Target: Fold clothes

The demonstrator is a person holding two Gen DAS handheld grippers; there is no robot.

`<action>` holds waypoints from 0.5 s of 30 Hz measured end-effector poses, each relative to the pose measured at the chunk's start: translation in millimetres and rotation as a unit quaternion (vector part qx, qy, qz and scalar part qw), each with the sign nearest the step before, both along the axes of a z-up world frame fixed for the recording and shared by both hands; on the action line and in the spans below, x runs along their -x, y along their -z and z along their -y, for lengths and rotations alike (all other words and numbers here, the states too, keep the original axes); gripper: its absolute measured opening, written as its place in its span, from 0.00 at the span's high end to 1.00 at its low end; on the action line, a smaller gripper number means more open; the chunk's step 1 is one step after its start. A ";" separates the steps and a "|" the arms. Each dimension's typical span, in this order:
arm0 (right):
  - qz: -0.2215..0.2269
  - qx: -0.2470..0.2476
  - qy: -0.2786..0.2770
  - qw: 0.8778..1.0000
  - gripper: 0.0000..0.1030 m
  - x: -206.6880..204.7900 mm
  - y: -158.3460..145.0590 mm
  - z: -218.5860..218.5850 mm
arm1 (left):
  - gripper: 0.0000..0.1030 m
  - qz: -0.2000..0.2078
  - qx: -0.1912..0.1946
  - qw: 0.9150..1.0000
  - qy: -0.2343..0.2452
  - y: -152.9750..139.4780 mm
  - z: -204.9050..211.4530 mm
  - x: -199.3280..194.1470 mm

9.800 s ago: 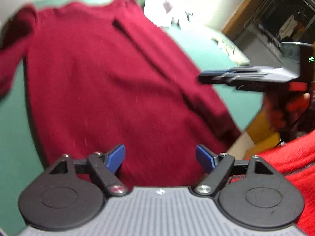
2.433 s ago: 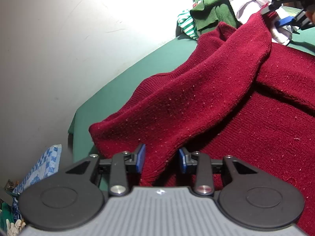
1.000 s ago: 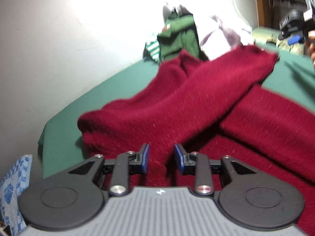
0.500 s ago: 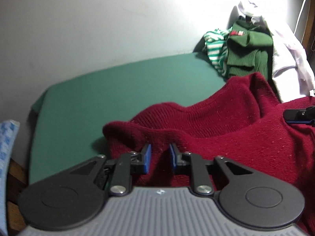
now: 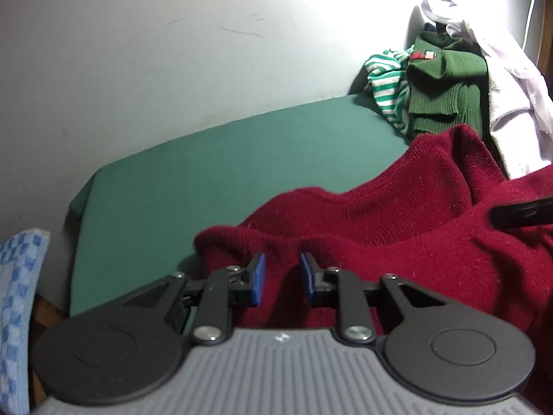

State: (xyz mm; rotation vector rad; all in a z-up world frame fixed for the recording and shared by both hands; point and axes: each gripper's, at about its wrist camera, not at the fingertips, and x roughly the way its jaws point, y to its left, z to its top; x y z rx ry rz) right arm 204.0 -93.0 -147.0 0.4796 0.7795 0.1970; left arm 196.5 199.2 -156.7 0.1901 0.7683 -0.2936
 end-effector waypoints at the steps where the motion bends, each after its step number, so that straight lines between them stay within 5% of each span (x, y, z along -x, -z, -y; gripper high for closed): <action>1: 0.000 0.013 0.020 1.000 1.00 1.0 0.0 -0.5 | 0.72 0.002 0.003 1.000 -0.003 -5.0 -5.0 11.2; 3: 0.010 0.017 0.019 1.000 0.91 11.3 -7.3 -2.5 | 0.56 0.008 0.006 1.000 -0.002 -16.7 -15.2 45.7; 5: 0.020 0.016 0.011 1.000 0.82 23.2 -16.0 -4.8 | 0.50 0.013 0.005 1.000 0.002 -27.6 -22.9 85.4; 10: -0.011 -0.034 -0.102 0.994 0.82 49.1 -8.2 -34.7 | 0.49 -0.047 -0.019 0.999 -0.002 -24.4 -30.2 197.1; 15: -0.031 0.000 -0.155 0.987 0.82 78.4 5.2 -73.8 | 0.47 -0.106 -0.021 0.992 -0.059 -11.4 -31.7 286.9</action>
